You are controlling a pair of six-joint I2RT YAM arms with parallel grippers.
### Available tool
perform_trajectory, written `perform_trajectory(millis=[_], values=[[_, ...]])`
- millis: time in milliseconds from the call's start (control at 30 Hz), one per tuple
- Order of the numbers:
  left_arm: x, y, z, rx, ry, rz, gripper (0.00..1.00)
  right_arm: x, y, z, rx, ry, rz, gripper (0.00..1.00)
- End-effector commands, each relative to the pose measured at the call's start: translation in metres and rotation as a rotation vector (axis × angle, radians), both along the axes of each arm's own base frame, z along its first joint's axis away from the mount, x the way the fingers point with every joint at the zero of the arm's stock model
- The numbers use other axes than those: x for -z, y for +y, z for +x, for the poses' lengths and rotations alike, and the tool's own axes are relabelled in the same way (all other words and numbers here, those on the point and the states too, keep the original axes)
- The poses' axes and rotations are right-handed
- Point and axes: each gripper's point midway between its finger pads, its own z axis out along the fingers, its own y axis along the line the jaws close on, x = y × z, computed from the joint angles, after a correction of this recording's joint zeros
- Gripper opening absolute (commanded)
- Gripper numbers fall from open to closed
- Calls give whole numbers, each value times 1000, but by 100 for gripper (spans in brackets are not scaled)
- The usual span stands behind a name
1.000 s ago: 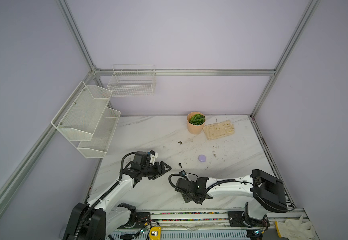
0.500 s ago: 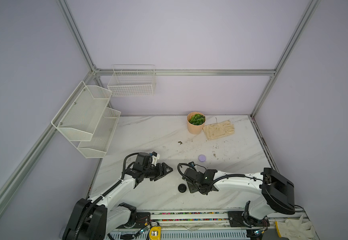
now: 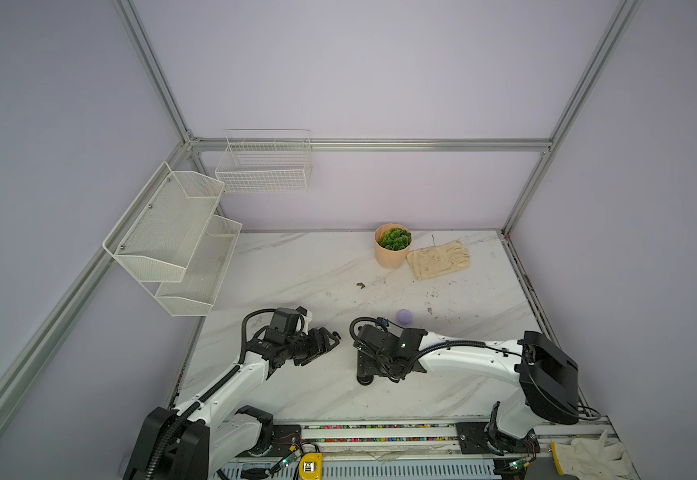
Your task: Insert the wireless bluetooth earbuds into the charging case
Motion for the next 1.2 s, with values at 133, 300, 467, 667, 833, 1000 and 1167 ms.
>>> perform_trajectory(millis=[133, 300, 467, 667, 833, 1000, 1167], values=[[-12, 5, 6, 14, -82, 38, 74, 17, 11, -4, 44, 53, -79, 83], [-15, 4, 5, 22, -98, 30, 74, 34, 13, -11, 13, 96, -134, 79], [-16, 2, 5, 27, -107, 19, 74, 38, -2, -10, 37, 81, -212, 71], [-16, 0, 6, 33, -112, 10, 74, 28, -8, -7, 45, 52, -244, 69], [-16, -1, 6, 36, -112, 5, 74, 23, -11, -9, 41, 44, -260, 69], [-17, -2, 7, 40, -118, -3, 74, 23, -20, -13, 49, 51, -270, 68], [-18, -3, 7, 43, -119, -10, 74, 24, -29, -19, 47, 57, -275, 68]])
